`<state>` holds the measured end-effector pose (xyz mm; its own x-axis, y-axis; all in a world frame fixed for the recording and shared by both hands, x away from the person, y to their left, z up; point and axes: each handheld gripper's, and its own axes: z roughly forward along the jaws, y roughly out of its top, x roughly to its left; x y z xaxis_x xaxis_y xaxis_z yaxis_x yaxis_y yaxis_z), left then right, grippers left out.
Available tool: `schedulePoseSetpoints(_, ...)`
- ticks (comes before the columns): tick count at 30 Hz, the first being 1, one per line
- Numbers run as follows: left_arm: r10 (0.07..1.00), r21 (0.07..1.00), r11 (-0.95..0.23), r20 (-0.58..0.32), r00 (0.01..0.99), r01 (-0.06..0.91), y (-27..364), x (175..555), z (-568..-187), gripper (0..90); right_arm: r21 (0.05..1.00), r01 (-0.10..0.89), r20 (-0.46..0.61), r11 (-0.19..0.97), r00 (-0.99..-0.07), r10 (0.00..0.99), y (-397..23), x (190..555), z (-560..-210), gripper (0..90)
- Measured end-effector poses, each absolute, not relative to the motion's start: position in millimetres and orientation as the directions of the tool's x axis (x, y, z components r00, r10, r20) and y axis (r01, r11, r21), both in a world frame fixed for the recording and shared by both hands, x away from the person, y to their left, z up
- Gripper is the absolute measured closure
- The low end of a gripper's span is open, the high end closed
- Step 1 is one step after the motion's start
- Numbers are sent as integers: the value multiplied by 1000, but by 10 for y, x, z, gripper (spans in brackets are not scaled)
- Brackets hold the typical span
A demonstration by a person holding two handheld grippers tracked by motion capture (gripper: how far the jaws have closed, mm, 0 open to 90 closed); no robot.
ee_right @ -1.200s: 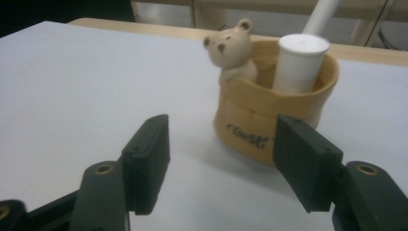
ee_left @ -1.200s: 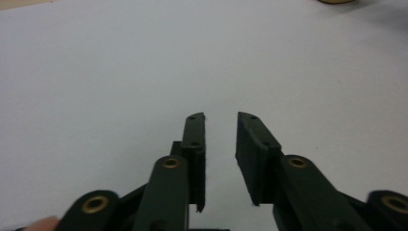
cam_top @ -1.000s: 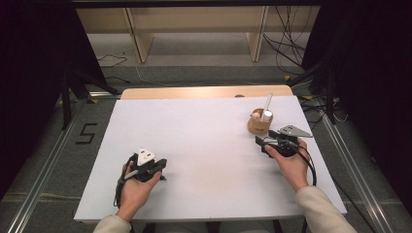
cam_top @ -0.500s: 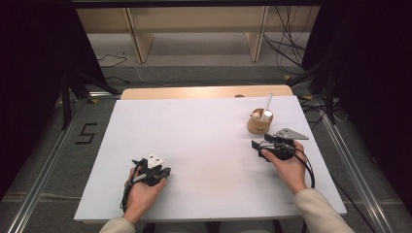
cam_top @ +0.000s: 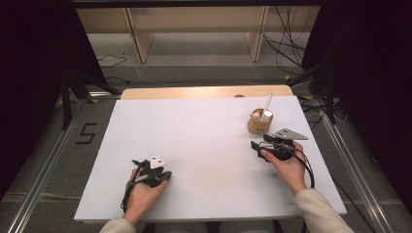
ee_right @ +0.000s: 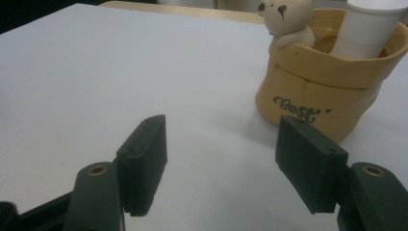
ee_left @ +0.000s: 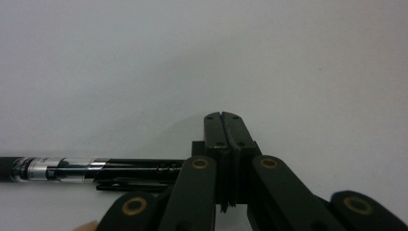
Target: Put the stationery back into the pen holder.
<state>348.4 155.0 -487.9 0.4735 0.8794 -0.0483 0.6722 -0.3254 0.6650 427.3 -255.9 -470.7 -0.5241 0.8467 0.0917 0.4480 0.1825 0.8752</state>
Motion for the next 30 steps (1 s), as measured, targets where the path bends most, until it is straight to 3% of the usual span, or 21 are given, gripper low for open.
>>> schedulePoseSetpoints(30, 874, 586, -346, -82, 479, 732, 1639, 3394, -4807, 898, 874, 447, 91, 190, -535, 840, -2534, 4261, -4707, 373)
